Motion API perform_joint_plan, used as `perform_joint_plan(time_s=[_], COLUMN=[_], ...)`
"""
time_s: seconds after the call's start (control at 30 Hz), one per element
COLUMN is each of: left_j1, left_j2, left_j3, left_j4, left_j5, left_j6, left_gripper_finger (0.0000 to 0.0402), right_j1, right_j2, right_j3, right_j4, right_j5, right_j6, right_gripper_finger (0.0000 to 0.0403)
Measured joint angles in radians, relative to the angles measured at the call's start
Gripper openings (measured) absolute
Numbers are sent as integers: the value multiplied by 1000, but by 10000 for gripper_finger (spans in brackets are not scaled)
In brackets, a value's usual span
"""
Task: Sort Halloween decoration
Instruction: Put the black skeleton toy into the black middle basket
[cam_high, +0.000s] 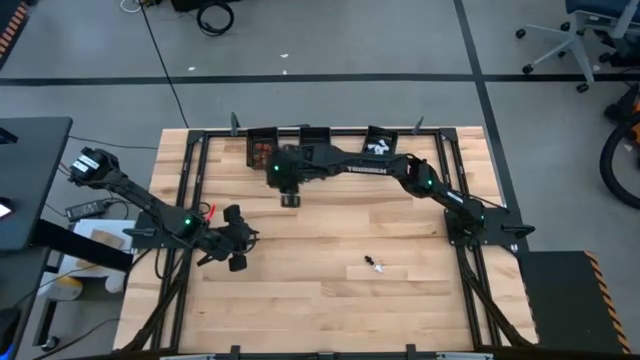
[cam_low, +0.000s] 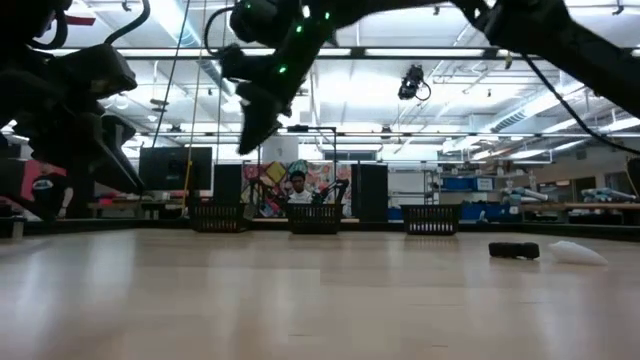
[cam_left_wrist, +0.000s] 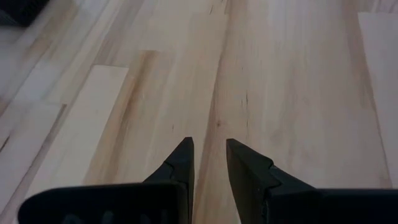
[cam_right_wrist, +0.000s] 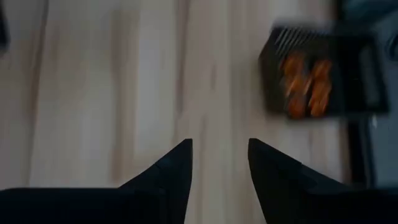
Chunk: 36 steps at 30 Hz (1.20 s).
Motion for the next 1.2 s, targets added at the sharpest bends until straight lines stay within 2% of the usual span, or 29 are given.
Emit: perform_joint_plan(time_s=[0.13, 0.4, 0.73, 0.83, 1.03, 1.2], left_j1=[0, 0, 0, 0, 0, 0], left_j2=[0, 0, 0, 0, 0, 0], left_j3=[0, 0, 0, 0, 0, 0], left_j4=[0, 1, 10, 12, 15, 14], left_j5=[0, 0, 0, 0, 0, 0], left_j6=[-17, -100, -68, -67, -27, -13], left_gripper_finger=[73, 73, 73, 73, 73, 73], right_j1=[42, 198, 342, 367, 392, 393], right_j2=[-1, -11, -11, -24, -34, -61], right_j3=[-3, -2, -14, -68, -233, -414], right_j4=[-184, -381, -644, -643, -641, -614], right_j5=[29, 83, 43, -42, -135, -162], right_j6=[56, 138, 320, 393, 536, 588], right_gripper_finger=[160, 160, 162, 171, 194, 199])
